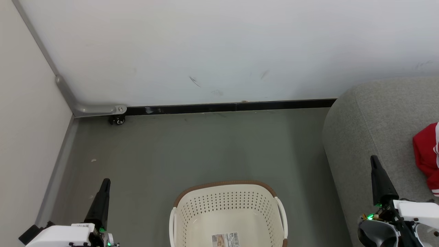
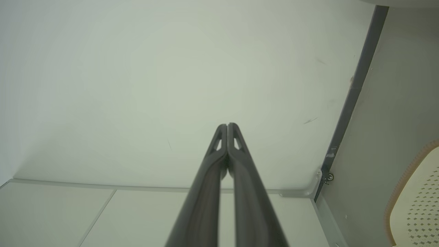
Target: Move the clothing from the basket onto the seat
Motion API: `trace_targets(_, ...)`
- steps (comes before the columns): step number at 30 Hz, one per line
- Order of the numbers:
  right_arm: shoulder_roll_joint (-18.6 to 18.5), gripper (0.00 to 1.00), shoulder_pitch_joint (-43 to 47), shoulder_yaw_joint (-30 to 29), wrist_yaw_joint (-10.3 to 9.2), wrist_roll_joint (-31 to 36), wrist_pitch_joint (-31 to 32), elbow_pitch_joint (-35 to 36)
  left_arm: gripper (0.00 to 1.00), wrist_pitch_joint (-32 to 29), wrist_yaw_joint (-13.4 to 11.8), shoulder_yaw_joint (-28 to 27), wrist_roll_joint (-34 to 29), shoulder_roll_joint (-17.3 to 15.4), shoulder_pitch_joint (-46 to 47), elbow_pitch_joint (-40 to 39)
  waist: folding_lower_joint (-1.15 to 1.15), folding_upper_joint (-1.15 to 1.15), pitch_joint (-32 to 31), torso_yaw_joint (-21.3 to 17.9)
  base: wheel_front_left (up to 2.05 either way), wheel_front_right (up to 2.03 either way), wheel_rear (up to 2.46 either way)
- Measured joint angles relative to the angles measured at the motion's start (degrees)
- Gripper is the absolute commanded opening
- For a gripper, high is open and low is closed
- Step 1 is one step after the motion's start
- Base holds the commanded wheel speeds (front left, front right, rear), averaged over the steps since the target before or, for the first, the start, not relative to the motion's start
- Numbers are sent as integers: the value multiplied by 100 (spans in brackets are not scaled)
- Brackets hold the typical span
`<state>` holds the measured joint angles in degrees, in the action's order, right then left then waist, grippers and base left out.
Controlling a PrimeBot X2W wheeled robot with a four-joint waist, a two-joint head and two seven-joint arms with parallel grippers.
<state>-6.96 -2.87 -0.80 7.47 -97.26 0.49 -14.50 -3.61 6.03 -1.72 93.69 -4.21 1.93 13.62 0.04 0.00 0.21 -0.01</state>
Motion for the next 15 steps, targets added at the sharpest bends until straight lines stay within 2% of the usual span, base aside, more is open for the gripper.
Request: trace_targets(15,-1,0,-9,-22,0,-11,2,-15,0,-25,10,-15,2,25,58,83,-1,0,-1,0,0,0,0)
